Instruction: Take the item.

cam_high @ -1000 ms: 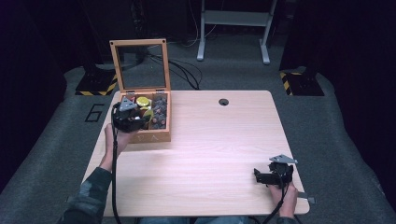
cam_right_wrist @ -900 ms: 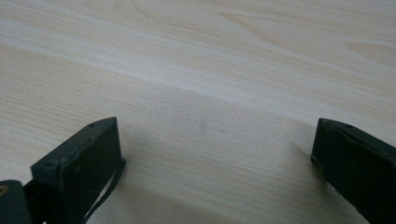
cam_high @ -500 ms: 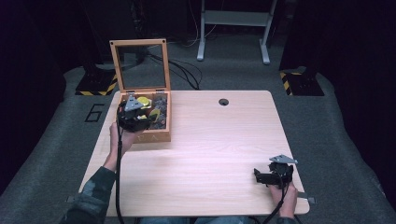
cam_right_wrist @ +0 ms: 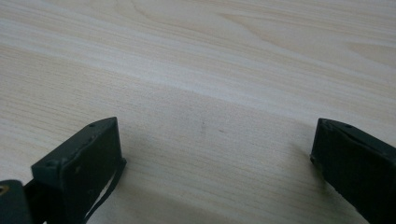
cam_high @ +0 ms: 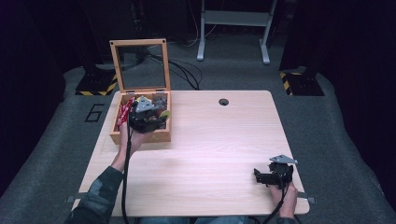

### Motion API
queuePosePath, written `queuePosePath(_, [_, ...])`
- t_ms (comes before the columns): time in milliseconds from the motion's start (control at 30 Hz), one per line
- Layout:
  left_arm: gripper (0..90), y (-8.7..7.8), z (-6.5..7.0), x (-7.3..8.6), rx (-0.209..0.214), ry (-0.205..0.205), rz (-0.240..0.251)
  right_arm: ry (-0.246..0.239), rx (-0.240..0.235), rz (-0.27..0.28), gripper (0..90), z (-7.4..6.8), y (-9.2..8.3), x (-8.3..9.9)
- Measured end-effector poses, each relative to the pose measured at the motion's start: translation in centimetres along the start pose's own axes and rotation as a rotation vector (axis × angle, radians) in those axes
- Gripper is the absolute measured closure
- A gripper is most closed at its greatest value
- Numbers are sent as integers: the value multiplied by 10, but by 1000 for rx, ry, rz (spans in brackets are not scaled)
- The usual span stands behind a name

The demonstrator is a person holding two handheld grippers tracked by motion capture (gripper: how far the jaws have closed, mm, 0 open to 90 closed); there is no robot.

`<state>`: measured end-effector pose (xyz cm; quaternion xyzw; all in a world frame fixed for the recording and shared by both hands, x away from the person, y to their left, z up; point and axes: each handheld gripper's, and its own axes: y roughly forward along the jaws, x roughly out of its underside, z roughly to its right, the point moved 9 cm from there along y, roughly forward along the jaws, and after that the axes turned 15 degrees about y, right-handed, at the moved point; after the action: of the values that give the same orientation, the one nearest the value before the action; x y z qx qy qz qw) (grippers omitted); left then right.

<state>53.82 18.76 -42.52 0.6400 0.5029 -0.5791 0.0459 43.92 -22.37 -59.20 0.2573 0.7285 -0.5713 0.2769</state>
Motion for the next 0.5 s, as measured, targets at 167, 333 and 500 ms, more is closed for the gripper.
queuePosePath(167, [546,7,11,-4,29,6,0,-5,-1,0,15,0,0,0])
queuePosePath(333, [546,16,21,-8,44,11,3,-6,-1,0,16,0,0,0])
queuePosePath(500, [547,26,32,-11,69,21,-7,-6,-2,0,17,0,0,0])
